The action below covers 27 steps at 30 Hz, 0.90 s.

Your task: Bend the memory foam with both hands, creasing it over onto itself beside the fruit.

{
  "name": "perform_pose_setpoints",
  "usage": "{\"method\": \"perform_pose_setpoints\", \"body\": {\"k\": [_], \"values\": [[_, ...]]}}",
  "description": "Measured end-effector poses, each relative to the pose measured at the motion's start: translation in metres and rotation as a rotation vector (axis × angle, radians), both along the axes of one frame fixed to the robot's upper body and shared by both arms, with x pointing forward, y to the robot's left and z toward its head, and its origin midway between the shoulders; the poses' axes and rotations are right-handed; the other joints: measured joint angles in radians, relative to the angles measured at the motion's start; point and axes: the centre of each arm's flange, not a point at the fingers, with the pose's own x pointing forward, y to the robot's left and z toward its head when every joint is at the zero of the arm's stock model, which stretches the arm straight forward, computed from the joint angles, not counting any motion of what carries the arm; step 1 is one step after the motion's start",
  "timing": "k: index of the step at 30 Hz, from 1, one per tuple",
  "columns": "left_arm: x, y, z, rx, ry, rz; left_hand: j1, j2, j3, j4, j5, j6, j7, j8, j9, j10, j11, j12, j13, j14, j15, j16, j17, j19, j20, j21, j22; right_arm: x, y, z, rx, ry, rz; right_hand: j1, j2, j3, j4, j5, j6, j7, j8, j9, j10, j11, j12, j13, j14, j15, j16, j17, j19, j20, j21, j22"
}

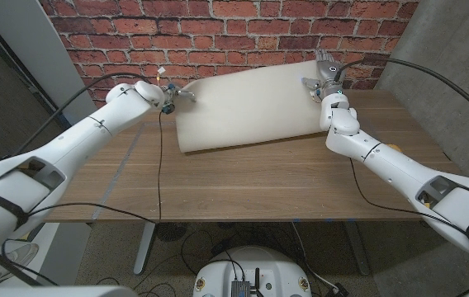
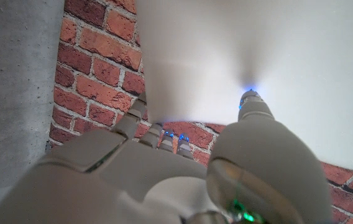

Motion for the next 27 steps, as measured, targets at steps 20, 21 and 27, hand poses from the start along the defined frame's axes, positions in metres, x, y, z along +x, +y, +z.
{"method": "perform_pose_setpoints", "body": {"k": [20, 21, 27], "values": [[0.007, -0.01, 0.008, -0.06, -0.009, 0.113, -0.005, -0.003, 0.004, -0.004, -0.002, 0.003, -0.003, 0.0, 0.021, 0.001, 0.0, 0.0, -0.005, -0.002, 0.009, 0.0, 0.0, -0.004, 0.004, 0.011, -0.002, -0.029, 0.009, -0.027, 0.015, -0.404, 0.019, -0.025, -0.002, -0.017, -0.011, -0.015, -0.088, -0.035, -0.023, 0.005, -0.056, 0.009, -0.024, 0.0, -0.148, 0.004, -0.034, -0.023, -0.279, 0.117, -0.05, 0.0], [0.007, -0.008, 0.007, -0.064, -0.009, 0.13, -0.005, -0.003, 0.004, -0.004, 0.0, 0.003, -0.003, 0.0, 0.023, 0.001, 0.0, 0.0, -0.005, -0.002, 0.009, 0.0, 0.0, -0.007, 0.007, 0.011, -0.002, -0.031, 0.011, -0.031, 0.02, -0.417, 0.017, -0.025, -0.002, -0.017, -0.011, -0.015, -0.088, -0.035, -0.023, 0.005, -0.056, 0.009, -0.027, 0.0, -0.159, 0.007, -0.034, -0.026, -0.295, 0.125, -0.05, 0.0], [0.009, -0.01, 0.008, -0.072, -0.011, 0.145, -0.005, -0.003, 0.004, -0.004, 0.001, 0.003, -0.003, 0.0, 0.024, 0.001, 0.0, 0.0, -0.005, -0.002, 0.009, 0.0, 0.0, -0.007, 0.007, 0.015, -0.002, -0.037, 0.011, -0.033, 0.022, -0.461, 0.013, -0.022, 0.002, -0.009, -0.047, -0.018, -0.031, -0.027, 0.0, 0.005, -0.05, 0.014, 0.015, 0.0, -0.109, 0.003, -0.003, -0.046, -0.162, 0.056, 0.011, 0.0]]}}
